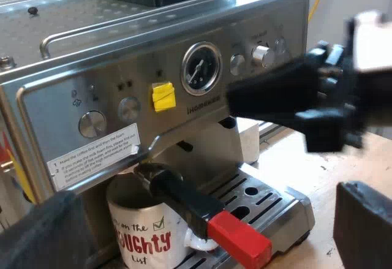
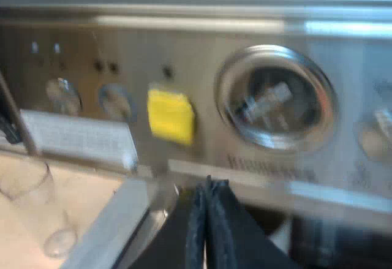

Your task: Place mug into machine

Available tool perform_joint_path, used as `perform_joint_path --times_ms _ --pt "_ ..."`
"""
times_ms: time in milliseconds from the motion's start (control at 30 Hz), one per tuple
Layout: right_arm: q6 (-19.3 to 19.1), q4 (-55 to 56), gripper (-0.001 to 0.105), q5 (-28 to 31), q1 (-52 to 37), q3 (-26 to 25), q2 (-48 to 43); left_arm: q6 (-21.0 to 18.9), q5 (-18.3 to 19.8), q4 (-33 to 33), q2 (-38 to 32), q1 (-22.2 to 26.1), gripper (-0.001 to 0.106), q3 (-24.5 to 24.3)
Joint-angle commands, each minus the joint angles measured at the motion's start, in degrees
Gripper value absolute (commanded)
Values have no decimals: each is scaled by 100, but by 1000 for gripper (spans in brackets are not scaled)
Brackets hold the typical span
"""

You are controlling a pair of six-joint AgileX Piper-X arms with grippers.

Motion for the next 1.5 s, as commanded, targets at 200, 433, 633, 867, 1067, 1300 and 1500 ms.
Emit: perform_joint_path --times_ms 200,433,633,867,1067,1300,1500 --pt "-134 -87 0 -495 -187 -597 571 -66 -9 -16 -36 -10 82 -36" --pt "-477 -537 0 -121 -221 -792 949 -66 -9 -16 -36 -10 82 -36" --pt "-477 -507 0 229 -513 -831 1070 -66 -9 0 -36 -10 82 -36" --pt "-477 -494 0 759 -789 -831 1068 -66 -9 343 -36 -10 82 -36" --pt "-477 -458 2 423 -767 -831 1053 -66 -9 421 -36 -10 82 -36" --pt "-151 316 58 -35 -360 -831 631 26 -9 156 -36 -10 82 -36" --pt "-130 1247 88 -499 374 -831 -170 -184 -9 118 -36 -10 82 -206"
